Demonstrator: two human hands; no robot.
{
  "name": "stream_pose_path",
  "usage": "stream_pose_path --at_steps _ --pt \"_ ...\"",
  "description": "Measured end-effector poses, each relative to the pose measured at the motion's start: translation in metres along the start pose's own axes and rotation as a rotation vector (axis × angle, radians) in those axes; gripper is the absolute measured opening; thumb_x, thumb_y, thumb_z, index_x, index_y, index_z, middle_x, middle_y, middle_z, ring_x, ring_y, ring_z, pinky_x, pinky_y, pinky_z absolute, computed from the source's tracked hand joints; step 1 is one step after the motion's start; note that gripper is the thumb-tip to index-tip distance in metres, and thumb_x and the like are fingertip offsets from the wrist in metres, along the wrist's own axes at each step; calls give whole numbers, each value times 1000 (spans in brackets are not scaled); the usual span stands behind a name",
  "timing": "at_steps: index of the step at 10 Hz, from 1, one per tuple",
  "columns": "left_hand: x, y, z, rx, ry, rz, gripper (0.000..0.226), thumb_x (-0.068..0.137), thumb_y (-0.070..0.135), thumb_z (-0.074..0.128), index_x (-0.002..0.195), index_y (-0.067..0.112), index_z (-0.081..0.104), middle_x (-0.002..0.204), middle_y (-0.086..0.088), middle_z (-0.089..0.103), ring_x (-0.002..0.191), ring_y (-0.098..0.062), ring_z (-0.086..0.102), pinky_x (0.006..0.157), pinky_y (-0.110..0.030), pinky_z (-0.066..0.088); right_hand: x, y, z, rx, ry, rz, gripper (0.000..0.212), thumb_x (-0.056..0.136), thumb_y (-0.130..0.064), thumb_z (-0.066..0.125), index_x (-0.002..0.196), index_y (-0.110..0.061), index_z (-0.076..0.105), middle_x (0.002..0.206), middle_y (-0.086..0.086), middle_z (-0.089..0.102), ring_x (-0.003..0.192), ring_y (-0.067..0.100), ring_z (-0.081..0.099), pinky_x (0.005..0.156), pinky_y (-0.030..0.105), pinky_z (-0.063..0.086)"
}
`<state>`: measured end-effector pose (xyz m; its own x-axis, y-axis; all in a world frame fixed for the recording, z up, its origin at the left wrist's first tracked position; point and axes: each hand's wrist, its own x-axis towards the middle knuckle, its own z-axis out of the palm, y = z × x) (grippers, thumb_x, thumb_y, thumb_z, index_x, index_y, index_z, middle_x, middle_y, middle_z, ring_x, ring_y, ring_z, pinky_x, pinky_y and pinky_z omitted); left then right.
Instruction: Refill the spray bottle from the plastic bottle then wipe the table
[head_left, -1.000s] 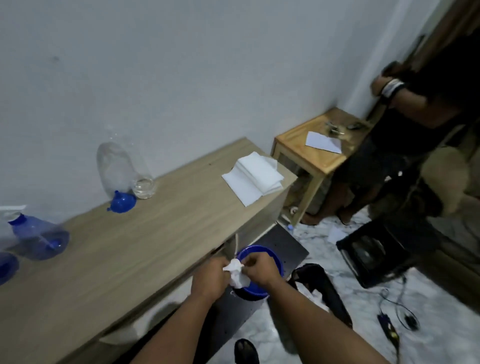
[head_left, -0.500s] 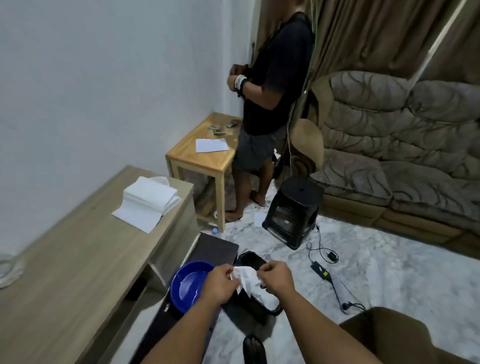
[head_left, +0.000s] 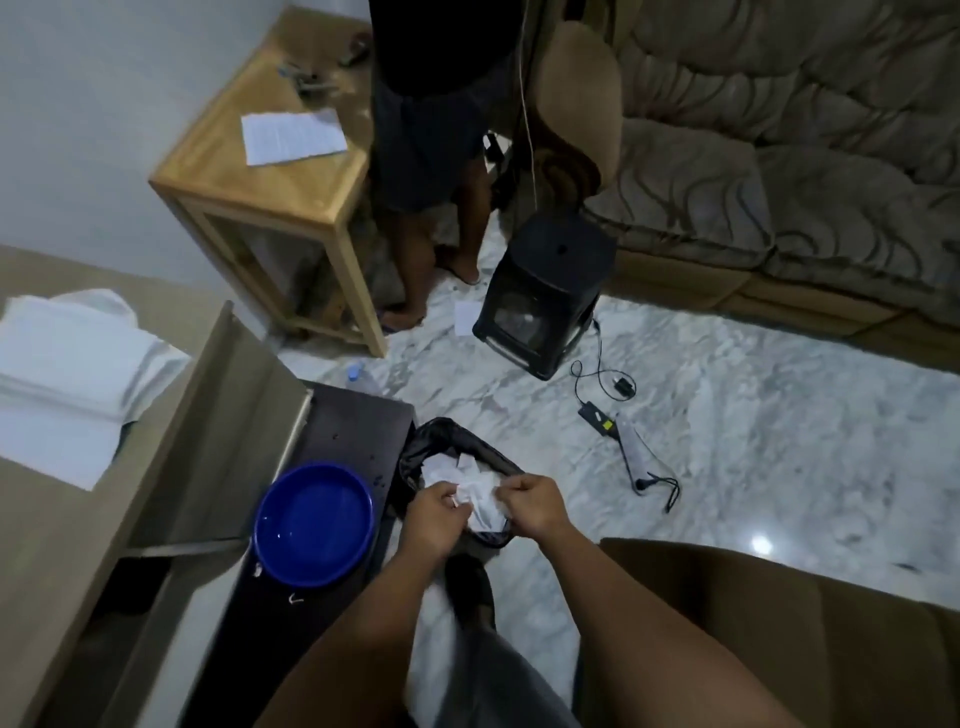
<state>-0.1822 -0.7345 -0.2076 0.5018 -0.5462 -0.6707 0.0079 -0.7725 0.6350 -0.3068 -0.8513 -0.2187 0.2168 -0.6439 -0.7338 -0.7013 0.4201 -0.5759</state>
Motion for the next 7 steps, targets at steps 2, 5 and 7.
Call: stream_pose_path --at_steps 2,5,7 --pt "66 -9 38 -1 -4 -94 34 93 24 57 117 3 67 117 -10 69 110 -27 64 87 -23 39 77 21 28 50 -60 144 29 88 -18 75 72 1 62 70 12 49 69 24 51 72 42 49" --pt "161 -63 73 -48 -7 -226 50 95 20 63 142 9 51 136 -14 61 124 -30 59 106 -44 46 166 47 76 71 -81 258 16 96 -19 70 83 -21 62 74 1 58 81 25 60 83 40 56" --pt "172 -71 72 30 42 -278 45 93 14 59 137 9 55 132 -13 62 121 -32 59 91 -29 44 178 45 73 -425 -173 77 65 104 -30 58 163 -14 35 152 13 57 131 33 60 107 41 49"
